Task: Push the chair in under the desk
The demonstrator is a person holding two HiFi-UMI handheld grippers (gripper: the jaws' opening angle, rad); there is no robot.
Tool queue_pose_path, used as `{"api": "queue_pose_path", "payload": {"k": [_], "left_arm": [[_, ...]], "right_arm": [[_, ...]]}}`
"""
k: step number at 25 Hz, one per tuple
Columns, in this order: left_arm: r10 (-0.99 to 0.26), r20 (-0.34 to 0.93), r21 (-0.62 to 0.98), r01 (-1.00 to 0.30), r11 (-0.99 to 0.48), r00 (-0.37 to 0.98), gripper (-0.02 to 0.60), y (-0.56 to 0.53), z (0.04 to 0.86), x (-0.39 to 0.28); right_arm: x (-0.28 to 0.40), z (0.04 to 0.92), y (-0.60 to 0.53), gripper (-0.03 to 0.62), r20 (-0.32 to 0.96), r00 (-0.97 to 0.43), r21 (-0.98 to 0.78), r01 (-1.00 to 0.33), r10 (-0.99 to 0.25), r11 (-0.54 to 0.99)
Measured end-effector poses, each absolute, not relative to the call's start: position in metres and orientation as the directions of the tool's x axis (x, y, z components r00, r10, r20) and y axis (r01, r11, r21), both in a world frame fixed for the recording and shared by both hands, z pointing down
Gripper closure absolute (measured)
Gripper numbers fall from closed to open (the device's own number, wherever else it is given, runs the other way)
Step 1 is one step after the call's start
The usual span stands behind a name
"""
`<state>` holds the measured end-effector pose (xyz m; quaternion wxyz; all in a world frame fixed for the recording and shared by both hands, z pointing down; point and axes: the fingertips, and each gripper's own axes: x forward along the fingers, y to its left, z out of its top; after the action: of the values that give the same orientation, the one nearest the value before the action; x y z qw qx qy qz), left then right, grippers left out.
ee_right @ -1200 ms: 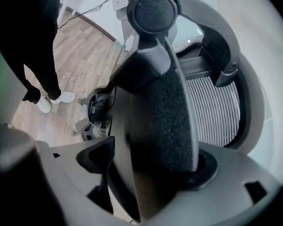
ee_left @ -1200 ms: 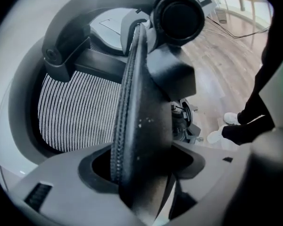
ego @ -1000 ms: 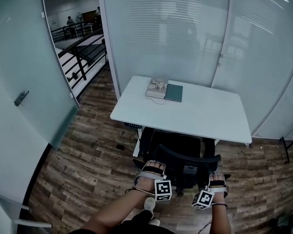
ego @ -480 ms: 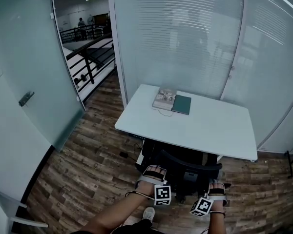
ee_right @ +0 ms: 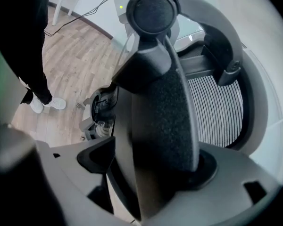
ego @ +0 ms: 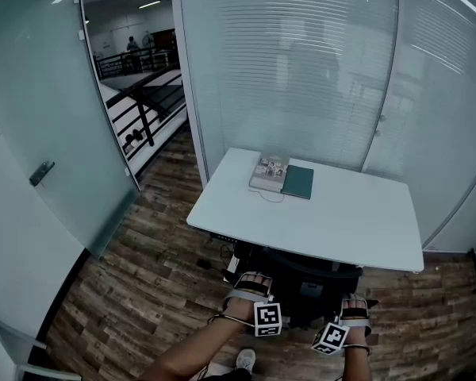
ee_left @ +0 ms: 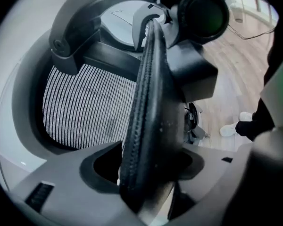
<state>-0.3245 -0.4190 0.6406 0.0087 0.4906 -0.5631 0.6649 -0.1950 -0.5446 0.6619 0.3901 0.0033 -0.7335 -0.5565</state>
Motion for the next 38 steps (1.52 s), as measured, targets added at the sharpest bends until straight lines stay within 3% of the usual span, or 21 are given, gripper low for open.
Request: {"api": "queue_pose_path", "payload": {"k": [16,38], "left_arm": [[-0.583,0.615,-0.780,-0.517,-0.353,-0.530,0.270,-0.463,0.633,-0.374],[-0.521,0.609,-0.785,-0.550,-0.286,-0.598,0.238,-0.495,0.636,-0.409]], "right_arm": [[-0.242,0.658,-0.589,0.209,0.565,-0.688,0.823,0.428,-0.456,0.374],[-0.288,0.665,-0.630,0.207,0.570,-0.732,0.817,0.458,-0.373,0.350]]}}
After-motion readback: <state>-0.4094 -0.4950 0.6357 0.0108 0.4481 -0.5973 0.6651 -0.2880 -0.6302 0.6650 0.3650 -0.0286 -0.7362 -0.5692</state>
